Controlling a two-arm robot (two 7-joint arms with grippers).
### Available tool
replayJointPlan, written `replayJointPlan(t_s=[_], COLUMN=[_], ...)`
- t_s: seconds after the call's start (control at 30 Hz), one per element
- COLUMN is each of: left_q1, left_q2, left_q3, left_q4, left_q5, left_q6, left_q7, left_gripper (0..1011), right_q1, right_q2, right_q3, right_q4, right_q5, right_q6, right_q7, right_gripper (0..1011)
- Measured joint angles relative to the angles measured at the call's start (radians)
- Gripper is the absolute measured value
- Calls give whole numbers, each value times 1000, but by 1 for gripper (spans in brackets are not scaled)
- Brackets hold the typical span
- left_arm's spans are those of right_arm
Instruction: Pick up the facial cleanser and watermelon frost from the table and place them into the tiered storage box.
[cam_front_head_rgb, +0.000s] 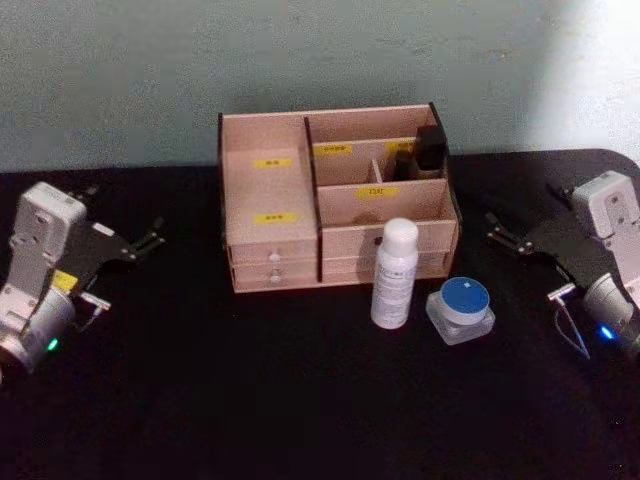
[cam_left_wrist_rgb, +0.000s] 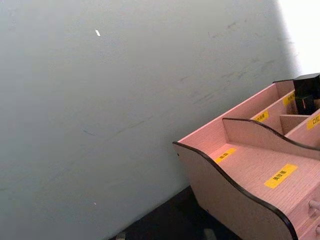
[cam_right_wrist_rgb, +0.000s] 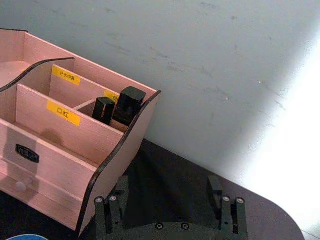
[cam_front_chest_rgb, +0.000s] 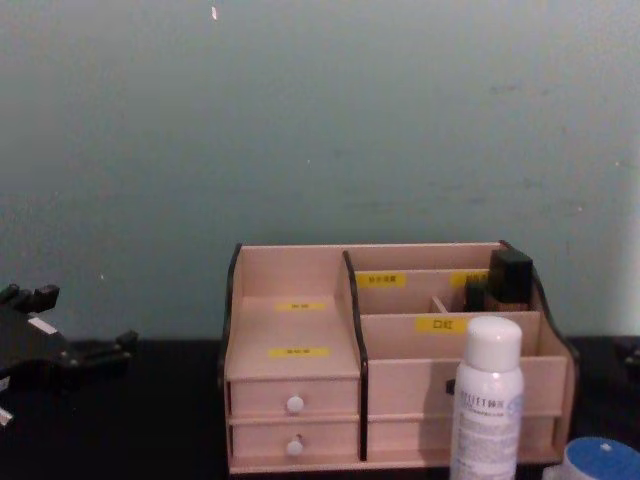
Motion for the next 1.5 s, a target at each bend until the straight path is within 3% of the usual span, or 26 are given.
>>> replayJointPlan(t_s=[0.53,0.77,1.03,1.27,1.5], left_q1=[0,0,0,0,0], left_q2=[0,0,0,0,0], left_q3=[0,0,0,0,0], left_q4=[0,0,0,0,0], left_q5=[0,0,0,0,0], left_q6=[0,0,0,0,0], left_q7=[0,0,0,0,0], left_gripper=[1001,1001,1001,1001,1001], right_q1=[0,-10,-74,-179,-252], right_q2=[0,3,36,89,112], right_q3=[1,26,81,140,166], right_q4=[0,-8,-81,-186,-256], right_q5=[0,11,64,129,161], right_q6=[0,5,15,21,15], right_q7=[1,37,92,153,201], right_gripper=[1000,1000,1000,1000,1000])
